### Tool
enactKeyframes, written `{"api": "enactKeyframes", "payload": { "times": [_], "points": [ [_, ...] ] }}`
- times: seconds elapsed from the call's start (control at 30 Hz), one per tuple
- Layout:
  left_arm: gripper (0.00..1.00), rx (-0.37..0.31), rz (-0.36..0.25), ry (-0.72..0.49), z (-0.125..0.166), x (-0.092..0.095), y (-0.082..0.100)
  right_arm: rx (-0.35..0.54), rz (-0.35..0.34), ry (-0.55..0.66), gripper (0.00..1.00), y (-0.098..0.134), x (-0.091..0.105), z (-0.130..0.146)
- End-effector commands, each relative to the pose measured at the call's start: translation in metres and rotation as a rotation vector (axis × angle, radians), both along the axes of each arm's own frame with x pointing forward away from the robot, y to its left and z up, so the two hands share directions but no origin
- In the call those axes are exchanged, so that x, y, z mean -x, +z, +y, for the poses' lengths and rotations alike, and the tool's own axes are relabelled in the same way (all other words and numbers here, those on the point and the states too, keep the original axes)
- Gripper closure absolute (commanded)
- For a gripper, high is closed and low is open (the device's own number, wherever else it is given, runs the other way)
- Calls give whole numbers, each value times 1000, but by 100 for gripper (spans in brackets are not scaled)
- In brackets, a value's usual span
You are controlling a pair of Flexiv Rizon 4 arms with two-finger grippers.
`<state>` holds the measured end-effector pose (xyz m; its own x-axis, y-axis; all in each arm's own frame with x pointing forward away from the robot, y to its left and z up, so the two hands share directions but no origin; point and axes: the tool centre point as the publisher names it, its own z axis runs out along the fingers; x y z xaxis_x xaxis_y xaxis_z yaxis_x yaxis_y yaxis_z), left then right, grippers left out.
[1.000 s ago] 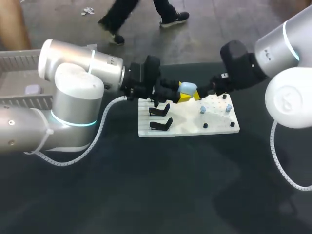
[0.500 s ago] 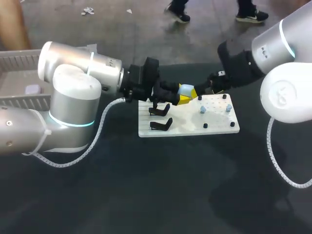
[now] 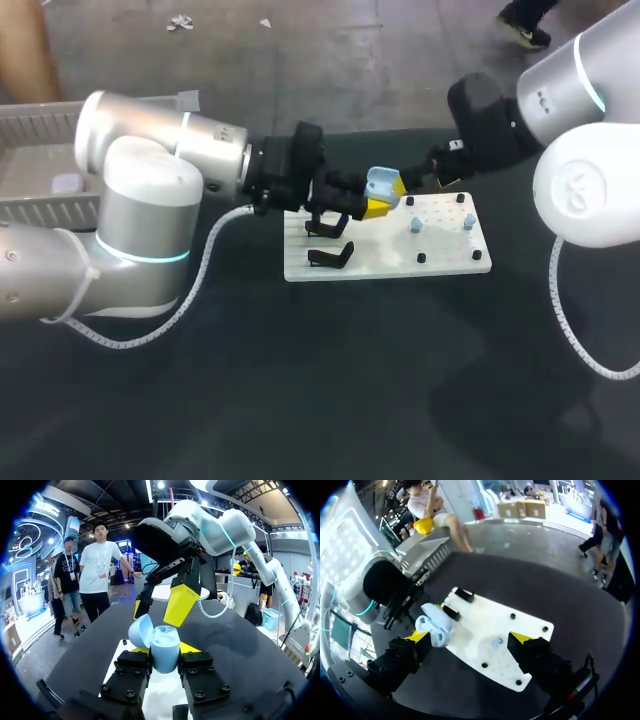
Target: Pick up each earbud case from the left stands, insert the matching earbuds, close the lid, and place the case in the box.
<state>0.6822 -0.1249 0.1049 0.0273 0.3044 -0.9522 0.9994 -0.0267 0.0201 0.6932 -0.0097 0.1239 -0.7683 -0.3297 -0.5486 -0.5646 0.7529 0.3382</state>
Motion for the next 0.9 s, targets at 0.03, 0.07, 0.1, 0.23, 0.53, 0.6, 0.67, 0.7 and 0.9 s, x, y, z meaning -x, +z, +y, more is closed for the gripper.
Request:
{"api": "enactKeyframes", "payload": {
  "times": [0.03,0.07,0.1,0.23,0.53,0.6,0.67,0.7,0.9],
  "points": [
    [100,66,-2,19,8,1,-2,38,-14,-17,0,5,7,-5],
    [100,98,-4,22,11,1,0,46,-18,-25,0,6,8,-8],
    [100,115,-3,23,13,1,2,55,-19,-32,0,6,9,-12],
    [100,196,5,17,21,-1,8,88,-16,-60,0,5,11,-25],
    [100,240,17,14,28,-2,16,218,-38,-118,0,-3,17,-60],
    [100,243,11,18,30,-1,18,248,-34,-127,0,-8,19,-67],
    [100,220,-11,29,30,0,19,261,-26,-143,0,-11,21,-75],
    [100,219,-14,31,30,0,20,271,-21,-149,0,-13,22,-79],
    [100,208,-15,32,31,0,20,310,2,-168,0,-23,24,-92]
  ]
}}
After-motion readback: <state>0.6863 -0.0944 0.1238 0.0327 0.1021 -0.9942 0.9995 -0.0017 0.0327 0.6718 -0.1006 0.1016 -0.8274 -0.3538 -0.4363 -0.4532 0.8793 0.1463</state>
